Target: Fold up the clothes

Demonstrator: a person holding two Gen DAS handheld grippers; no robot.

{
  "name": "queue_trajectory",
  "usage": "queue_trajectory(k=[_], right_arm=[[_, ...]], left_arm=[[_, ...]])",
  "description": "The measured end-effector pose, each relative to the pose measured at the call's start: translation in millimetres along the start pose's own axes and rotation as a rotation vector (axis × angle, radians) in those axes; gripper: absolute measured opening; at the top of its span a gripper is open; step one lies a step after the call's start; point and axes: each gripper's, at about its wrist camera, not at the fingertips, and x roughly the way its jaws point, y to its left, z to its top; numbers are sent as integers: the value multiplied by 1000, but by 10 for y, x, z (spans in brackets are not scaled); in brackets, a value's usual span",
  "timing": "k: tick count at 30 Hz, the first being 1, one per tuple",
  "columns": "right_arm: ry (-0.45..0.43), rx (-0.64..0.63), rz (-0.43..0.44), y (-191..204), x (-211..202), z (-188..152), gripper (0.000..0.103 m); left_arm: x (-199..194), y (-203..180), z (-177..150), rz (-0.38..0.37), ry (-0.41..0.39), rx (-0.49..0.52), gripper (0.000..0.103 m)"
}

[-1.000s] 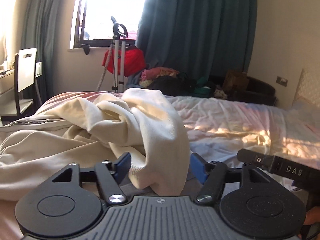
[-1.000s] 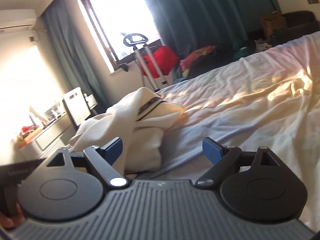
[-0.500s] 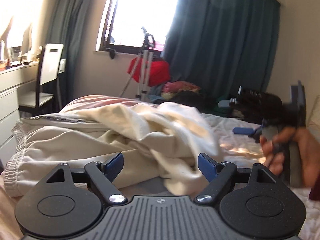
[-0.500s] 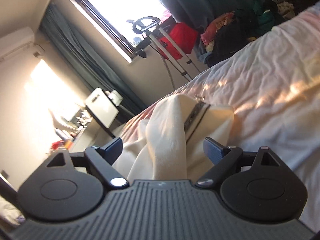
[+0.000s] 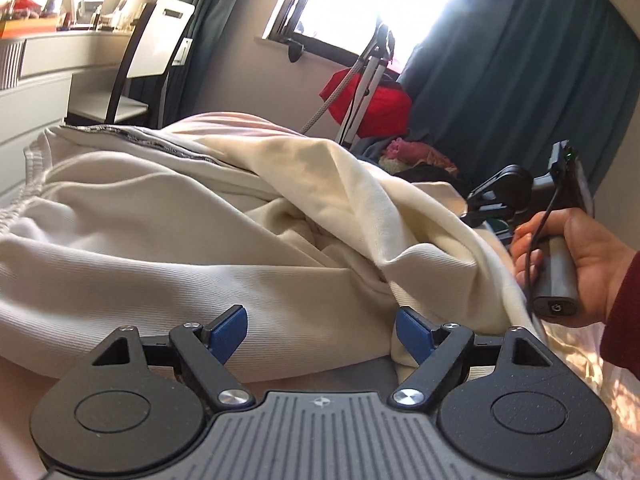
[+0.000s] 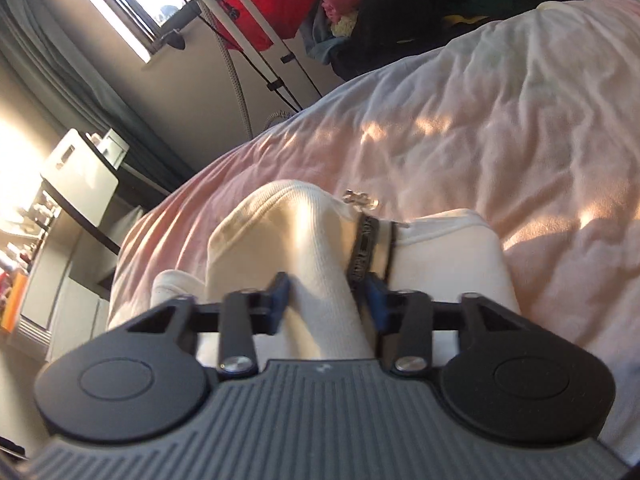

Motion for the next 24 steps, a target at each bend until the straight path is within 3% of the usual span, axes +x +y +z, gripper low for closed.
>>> queue_trajectory(k=[3,8,11,15,19,24], right_arm=[[-73,-37,-19,10,-235,141,11],[-325,-16,-4,-231,-1103,583,6],[-452,35,-17,-599,-1684,801,6],[-593,129,-54,-1315,-2376,792,6],[-615,244,-122,-2171,-2776,461,6],[-483,460,-143,-3171,-2696,-346,6]], left_arm=[[9,-14,-15,-2,-4,4,83],[-138,-104,-26,5,-48,50,83],[-192,-161,-18,8,-66,69,83],[-251,-224,4,19,-78,81,83],[-334,-205,25,12,-70,50,83],[-422,-80,21,12,-17,-17,83]])
